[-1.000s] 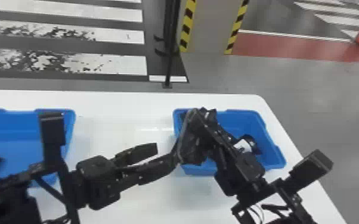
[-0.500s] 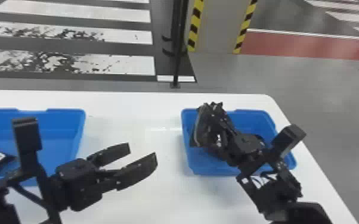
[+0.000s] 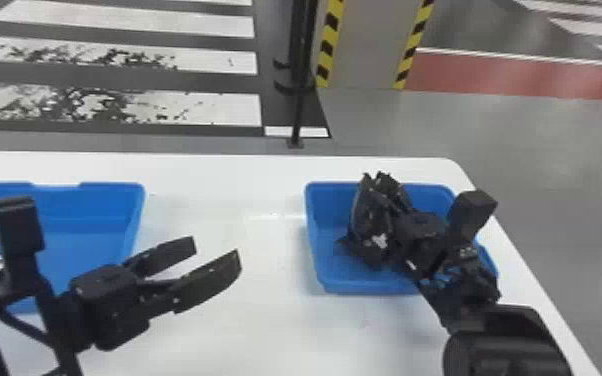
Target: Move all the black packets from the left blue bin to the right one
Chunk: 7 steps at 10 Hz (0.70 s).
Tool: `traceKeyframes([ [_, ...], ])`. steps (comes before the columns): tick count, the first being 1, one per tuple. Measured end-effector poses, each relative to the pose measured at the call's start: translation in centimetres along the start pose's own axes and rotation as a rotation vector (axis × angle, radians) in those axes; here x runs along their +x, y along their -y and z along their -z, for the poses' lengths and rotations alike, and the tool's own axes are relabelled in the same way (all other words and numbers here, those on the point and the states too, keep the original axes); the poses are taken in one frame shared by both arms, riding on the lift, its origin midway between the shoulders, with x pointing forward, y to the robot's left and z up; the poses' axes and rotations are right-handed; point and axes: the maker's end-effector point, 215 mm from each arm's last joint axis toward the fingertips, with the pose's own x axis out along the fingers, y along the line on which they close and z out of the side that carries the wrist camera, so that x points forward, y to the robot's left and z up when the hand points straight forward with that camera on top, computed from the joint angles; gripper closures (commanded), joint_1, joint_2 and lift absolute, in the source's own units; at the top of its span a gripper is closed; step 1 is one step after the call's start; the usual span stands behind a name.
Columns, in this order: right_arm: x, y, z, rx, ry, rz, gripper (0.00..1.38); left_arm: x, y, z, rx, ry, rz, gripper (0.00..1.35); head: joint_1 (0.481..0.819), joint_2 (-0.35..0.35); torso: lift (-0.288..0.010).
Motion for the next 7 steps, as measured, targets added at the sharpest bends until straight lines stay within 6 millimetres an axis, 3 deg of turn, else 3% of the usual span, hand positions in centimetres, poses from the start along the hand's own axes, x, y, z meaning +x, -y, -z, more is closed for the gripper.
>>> traceKeyframes([
  [1,-0.8,0.2,-0.3,-0.008,0.005,0.006,0.16,-0.5,-0.7,-0.3,0.004,0.009,-0.019,0.19,0.695,-0.177,-0.185],
  [2,-2.2,-0.5,-1.2,-0.02,0.02,0.001,0.09,-1.2,-1.7,-0.9,0.016,0.019,-0.05,0.19,0.695,-0.166,-0.185],
  [4,-6.1,-3.6,-3.5,-0.036,0.057,-0.024,0.11,-3.7,-5.4,-2.5,0.057,0.036,-0.159,0.19,0.695,-0.091,-0.185],
  [5,-8.0,-5.5,-3.8,-0.018,0.062,-0.029,0.11,-5.4,-8.0,-3.4,0.082,0.038,-0.236,0.19,0.695,-0.06,-0.185],
  [7,-11.4,-7.3,-3.1,0.048,0.046,-0.005,0.11,-9.3,-12.9,-4.9,0.121,0.031,-0.393,0.19,0.695,0.045,-0.185],
])
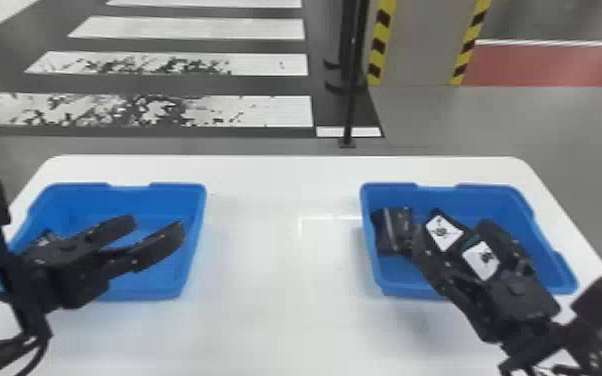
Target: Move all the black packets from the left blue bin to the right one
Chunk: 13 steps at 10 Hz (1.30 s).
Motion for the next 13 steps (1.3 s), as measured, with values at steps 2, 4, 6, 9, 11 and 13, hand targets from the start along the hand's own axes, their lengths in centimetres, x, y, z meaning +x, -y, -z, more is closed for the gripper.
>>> traceKeyframes([
  [2,-2.7,-1.2,1.4,0.064,-0.034,0.008,0.11,-1.8,-5.8,0.0,0.028,-0.041,-0.161,0.19,0.695,0.119,-0.185],
  [4,-5.0,-2.3,2.9,0.113,-0.088,0.011,0.11,-3.1,-10.1,0.9,0.022,-0.091,-0.29,0.2,0.695,0.2,-0.185],
  [6,-6.1,-2.7,3.9,0.14,-0.124,0.012,0.11,-4.3,-13.2,1.6,0.012,-0.13,-0.402,0.2,0.695,0.253,-0.185],
  [9,-6.3,-2.9,4.4,0.157,-0.138,0.008,0.11,-4.6,-17.0,2.7,-0.024,-0.173,-0.514,0.2,0.695,0.292,-0.185],
  [11,-6.3,-2.9,4.9,0.17,-0.152,0.003,0.11,-5.1,-18.9,3.7,-0.055,-0.207,-0.573,0.2,0.695,0.313,-0.185],
  [13,-6.5,-2.8,5.2,0.176,-0.161,0.002,0.11,-5.7,-20.7,5.1,-0.091,-0.245,-0.622,0.2,0.695,0.337,-0.185],
])
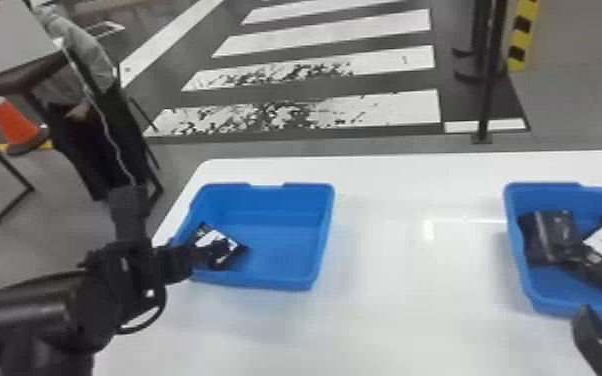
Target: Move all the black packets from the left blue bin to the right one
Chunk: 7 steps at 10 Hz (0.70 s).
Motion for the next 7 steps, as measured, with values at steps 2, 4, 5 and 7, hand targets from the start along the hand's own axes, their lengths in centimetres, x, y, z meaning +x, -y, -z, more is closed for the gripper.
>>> traceKeyframes([
  [2,-0.1,0.1,0.2,0.008,-0.005,-0.001,0.11,1.7,-0.6,0.4,-0.012,-0.038,-0.014,0.2,0.695,0.344,-0.185],
  [4,-0.1,0.2,0.3,0.01,-0.01,-0.003,0.11,3.8,1.2,0.4,-0.011,-0.082,0.033,0.29,0.695,0.322,-0.185],
  [5,-0.1,0.2,0.4,0.014,-0.012,-0.004,0.11,4.4,2.0,0.5,-0.013,-0.103,0.051,0.48,0.695,0.307,-0.185],
  [7,-0.1,0.3,0.8,0.025,-0.018,-0.005,0.11,5.2,2.9,1.9,-0.031,-0.183,0.086,1.08,0.695,0.294,-0.185],
])
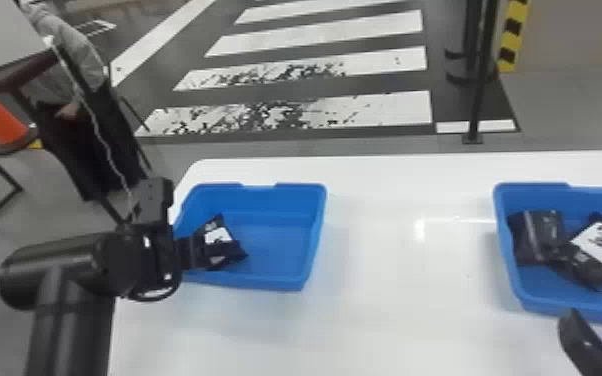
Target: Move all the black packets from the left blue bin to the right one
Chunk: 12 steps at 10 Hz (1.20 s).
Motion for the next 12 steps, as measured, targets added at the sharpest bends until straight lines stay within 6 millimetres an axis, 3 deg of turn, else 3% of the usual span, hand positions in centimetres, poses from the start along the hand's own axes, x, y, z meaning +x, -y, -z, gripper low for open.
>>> traceKeyframes([
  [2,0.0,0.0,0.1,0.009,-0.001,-0.001,0.11,0.6,0.7,1.0,0.018,-0.042,0.024,1.18,0.695,0.284,-0.185],
  [4,0.0,0.0,0.2,0.015,-0.001,-0.003,0.11,0.2,1.0,0.7,0.041,-0.028,0.027,1.21,0.695,0.282,-0.185],
  [7,0.1,-0.1,0.0,0.017,0.004,-0.006,0.11,-2.9,3.0,-1.9,0.098,0.088,0.065,1.21,0.695,0.265,-0.185],
  [8,0.2,-0.2,-0.1,0.017,0.006,-0.01,0.11,-4.2,4.5,-2.7,0.116,0.134,0.098,1.21,0.695,0.25,-0.185],
  [10,0.5,-0.6,-0.7,0.024,0.019,-0.027,0.11,-7.1,10.6,-3.2,0.174,0.22,0.242,1.21,0.695,0.195,-0.185],
  [12,1.0,-1.5,-1.6,0.04,0.043,-0.052,0.11,-9.5,18.1,-2.2,0.236,0.26,0.419,1.21,0.695,0.121,-0.185],
])
